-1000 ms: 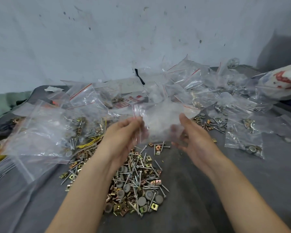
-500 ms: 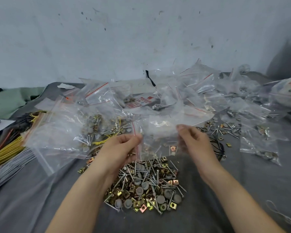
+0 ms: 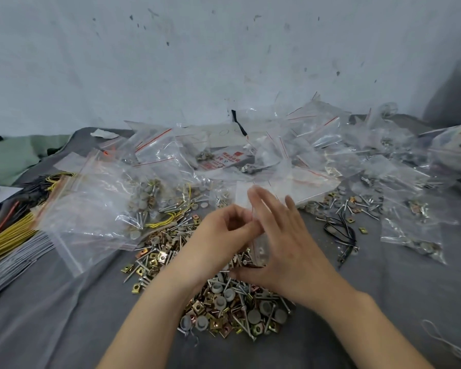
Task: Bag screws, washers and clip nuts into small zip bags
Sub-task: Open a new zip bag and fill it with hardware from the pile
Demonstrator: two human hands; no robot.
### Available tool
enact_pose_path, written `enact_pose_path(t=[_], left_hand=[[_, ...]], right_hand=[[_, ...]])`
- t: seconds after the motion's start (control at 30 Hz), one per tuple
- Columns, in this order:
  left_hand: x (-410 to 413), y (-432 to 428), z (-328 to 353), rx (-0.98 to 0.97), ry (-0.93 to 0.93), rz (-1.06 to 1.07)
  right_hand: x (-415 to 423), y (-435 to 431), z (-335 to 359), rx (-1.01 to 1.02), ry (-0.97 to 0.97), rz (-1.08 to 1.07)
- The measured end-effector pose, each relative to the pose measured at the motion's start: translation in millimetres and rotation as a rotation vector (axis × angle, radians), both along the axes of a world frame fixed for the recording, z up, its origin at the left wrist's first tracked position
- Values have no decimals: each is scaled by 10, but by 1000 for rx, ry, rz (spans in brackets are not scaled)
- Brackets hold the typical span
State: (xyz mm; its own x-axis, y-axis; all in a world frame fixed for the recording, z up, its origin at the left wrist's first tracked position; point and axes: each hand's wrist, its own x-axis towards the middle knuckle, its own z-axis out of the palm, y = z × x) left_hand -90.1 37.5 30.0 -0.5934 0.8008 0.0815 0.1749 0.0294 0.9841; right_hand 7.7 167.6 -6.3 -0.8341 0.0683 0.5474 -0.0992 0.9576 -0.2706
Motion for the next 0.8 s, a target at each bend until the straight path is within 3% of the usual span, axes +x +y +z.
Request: enact_pose_path(t=[0.1,0.23,0.43,0.8], left_hand=[[36,0,20,-8,-7,-122],[70,16,14,49,-38,-157],[132,59,42,82,-93,-144],[187,87,69,-21,66,-72]], right_hand=[[80,40,25,61,96,-15],[166,35,26,-56,252,-57],[290,66,90,-159,225,-87],[312,211,9,113,61,-229]])
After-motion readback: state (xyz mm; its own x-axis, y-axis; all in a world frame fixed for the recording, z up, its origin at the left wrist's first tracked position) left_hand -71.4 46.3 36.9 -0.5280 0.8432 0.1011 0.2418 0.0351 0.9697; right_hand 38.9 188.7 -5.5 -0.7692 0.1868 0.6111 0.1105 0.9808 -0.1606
